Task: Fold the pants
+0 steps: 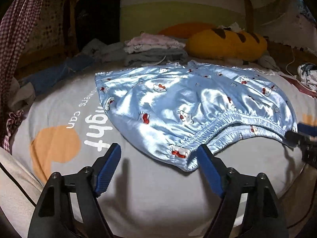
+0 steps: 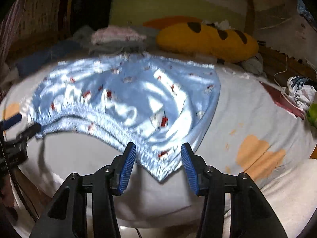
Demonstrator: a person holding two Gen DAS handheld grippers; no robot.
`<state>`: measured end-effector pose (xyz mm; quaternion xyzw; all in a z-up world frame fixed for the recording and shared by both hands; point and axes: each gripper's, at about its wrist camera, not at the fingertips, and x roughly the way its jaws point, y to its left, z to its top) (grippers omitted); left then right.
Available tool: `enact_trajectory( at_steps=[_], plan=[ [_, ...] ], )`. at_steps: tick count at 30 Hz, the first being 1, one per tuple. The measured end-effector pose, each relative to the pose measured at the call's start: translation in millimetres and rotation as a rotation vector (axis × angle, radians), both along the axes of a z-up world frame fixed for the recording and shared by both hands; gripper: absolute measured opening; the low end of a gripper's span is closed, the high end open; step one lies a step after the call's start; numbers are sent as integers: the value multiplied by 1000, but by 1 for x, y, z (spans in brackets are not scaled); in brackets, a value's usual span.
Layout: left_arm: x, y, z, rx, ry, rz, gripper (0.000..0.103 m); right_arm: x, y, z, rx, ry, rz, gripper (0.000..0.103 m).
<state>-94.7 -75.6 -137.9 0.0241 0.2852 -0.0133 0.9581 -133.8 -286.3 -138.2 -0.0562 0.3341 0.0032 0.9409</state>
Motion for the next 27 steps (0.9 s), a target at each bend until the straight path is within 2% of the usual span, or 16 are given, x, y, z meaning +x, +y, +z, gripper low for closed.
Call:
enact_trajectory(
  at_steps=[2,4,8,9,13,14,15,17,19,23,24,25,26,27],
  plan=[
    [2,1,1,-29,-1,5,70,0,3,-3,-14,12,13,45],
    [3,1,1,-38,-3,4,68,-1,5,-4,-40,1,24,45],
    [2,-7,-3,14,-4,-1,68,-5,18,-8,-130,-24,43,44],
    [2,-9,-5,35,0,2,68,-4,19,-9,-144,-19,33,38],
    [0,-17,-10,89,-19,15,68,1,14,-12,-141,7,6,31],
    [-1,-18,-9,104,-30,17,68,-1,12,-10,-149,-14,-22,20],
    [-2,-18,-8,112,-42,20,65,-2,9,-7,-141,-31,-33,20],
    [-6,-19,-6,108,-62,17,48,-5,3,-3,-107,-50,-30,19],
    [-8,-20,-4,93,-73,-7,42,-5,1,-2,-107,-48,-35,18],
    [-11,-24,-2,125,-92,-4,44,-10,1,0,-104,-61,-25,18],
    [-9,-26,-3,133,-87,-4,47,-10,2,0,-111,-59,-23,18],
    [-7,-27,-5,147,-76,6,55,-8,3,-3,-118,-37,-13,18],
    [-6,-28,-6,153,-69,14,56,-5,4,-7,-127,-13,-12,19],
    [-4,-27,-7,144,-59,15,56,-3,6,-10,-137,-1,-19,26]
  ],
)
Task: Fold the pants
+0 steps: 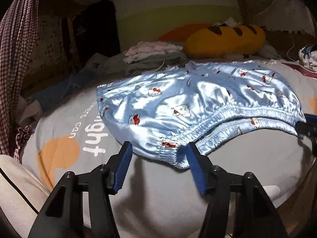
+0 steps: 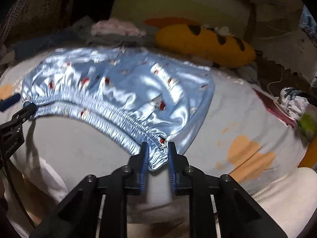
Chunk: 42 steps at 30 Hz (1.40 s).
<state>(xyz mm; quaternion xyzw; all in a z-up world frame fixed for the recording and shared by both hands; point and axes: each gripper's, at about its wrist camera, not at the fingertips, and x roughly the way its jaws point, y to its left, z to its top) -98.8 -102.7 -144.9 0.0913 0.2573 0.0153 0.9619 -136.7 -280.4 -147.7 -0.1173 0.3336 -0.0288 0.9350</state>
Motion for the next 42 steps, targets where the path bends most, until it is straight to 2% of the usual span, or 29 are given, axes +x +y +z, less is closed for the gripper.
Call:
enact_trajectory(
  at_steps=[2,4,6,7,8,9,12,16,19,24,27,31,35,39,42],
  plan=[
    [4,1,-2,-12,20,6,57,4,1,-3,-23,12,-19,33],
    [5,1,-3,-5,24,10,54,6,0,-4,-18,14,-21,33],
    [4,-1,-3,-1,22,1,45,6,1,-5,-29,11,-21,33],
    [3,-2,-3,-2,21,-10,35,5,2,-5,-41,6,-22,33],
    [2,-2,-3,-4,18,-18,24,6,2,-5,-47,2,-18,27],
    [-1,-2,-1,-12,13,-30,20,4,4,-4,-55,-14,-15,18],
    [-11,-1,6,-22,-29,-40,18,-7,2,2,-57,-71,-46,17],
    [-24,0,16,-29,-43,-53,17,-18,-8,14,-3,-103,-62,17],
    [-30,3,14,-47,-11,-47,17,-25,-12,12,38,-67,-64,17],
    [-29,3,-2,-44,66,-47,17,-22,-15,1,37,-14,-77,17],
    [-26,3,-2,-35,81,-47,23,-20,-17,0,38,-2,-75,17],
    [-33,9,6,-64,54,-46,46,-27,-19,7,65,-47,-72,21],
    [-46,20,20,-110,12,-72,68,-38,-17,19,76,-132,-69,44],
    [-57,38,40,-162,-31,-79,78,-47,-11,34,71,-210,-39,49],
    [-57,55,60,-175,-74,-49,82,-48,2,48,100,-234,50,50]
  ],
)
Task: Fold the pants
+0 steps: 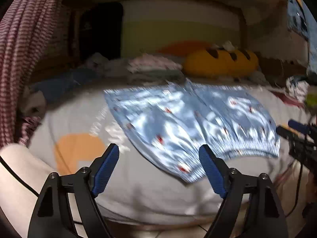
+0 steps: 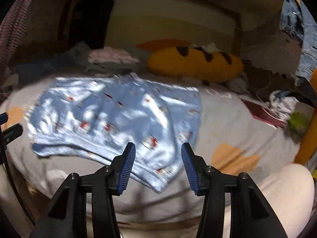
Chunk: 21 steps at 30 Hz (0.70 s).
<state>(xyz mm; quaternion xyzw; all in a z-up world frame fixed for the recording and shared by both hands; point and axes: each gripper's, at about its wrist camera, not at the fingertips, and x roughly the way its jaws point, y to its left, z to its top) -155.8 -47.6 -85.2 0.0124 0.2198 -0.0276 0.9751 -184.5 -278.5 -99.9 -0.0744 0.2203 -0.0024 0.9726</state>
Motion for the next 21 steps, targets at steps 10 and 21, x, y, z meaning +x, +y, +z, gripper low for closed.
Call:
enact_trajectory(
  at_steps=[10,21],
  plan=[
    [15,49,60,48,-215,104,89,12,82,32,-106,-47,343,50],
    [18,82,47,-2,-216,186,90,-5,171,-15,-361,-14,622,37]
  ],
)
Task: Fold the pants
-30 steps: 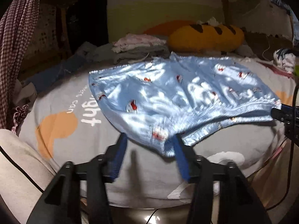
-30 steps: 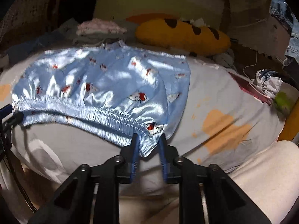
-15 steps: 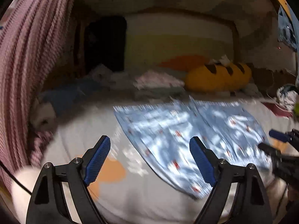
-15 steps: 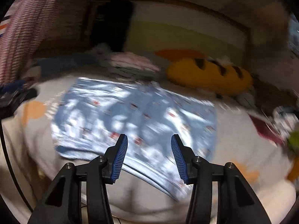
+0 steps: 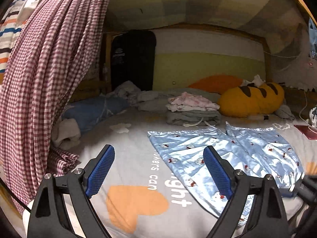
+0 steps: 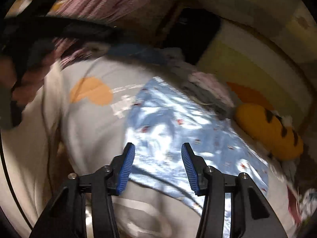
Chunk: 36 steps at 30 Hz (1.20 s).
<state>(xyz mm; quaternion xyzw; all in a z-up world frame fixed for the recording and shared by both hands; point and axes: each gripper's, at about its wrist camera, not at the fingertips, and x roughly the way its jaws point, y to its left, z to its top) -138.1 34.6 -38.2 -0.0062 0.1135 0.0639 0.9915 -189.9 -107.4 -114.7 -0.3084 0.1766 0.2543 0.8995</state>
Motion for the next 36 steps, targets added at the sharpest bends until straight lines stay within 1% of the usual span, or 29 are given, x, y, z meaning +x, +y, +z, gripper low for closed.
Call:
enact_trajectory(
  at_steps=[1,5,7,9,11,13,19,20,21,22,24,28,32,34,36],
  plan=[
    [0,4,-1,-11,0,7,90,2,4,-2,-9,17,16,34],
    [4,16,-7,-59,25,23,90,8,15,-12,-43,41,39,34],
    [6,20,-10,-69,36,28,90,11,20,-19,-61,64,51,34],
    [7,20,-12,-59,37,39,90,17,24,-30,-91,95,51,34],
    [7,18,-14,-30,35,59,90,21,25,-39,-105,116,42,34],
    [9,17,-16,-10,40,64,90,23,24,-45,-123,110,24,34],
    [14,18,-21,-14,65,60,90,32,22,-56,-131,125,-5,33],
    [15,19,-21,-21,70,60,90,32,22,-56,-123,127,-11,32],
    [16,20,-22,-28,75,61,90,32,22,-56,-118,122,-15,22],
    [18,21,-22,-33,79,62,90,31,22,-55,-115,109,-25,17],
    [19,22,-22,-42,85,67,90,29,20,-51,-96,93,-30,10],
    [21,22,-24,-40,95,71,90,26,16,-39,-46,65,-37,9],
    [32,19,-22,-36,144,59,90,29,13,-33,-16,75,-49,9],
    [47,21,-17,-41,194,37,90,29,13,-32,-10,64,-49,9],
    [71,26,-9,-43,265,-45,86,29,12,-29,-3,40,-54,9]
  ],
)
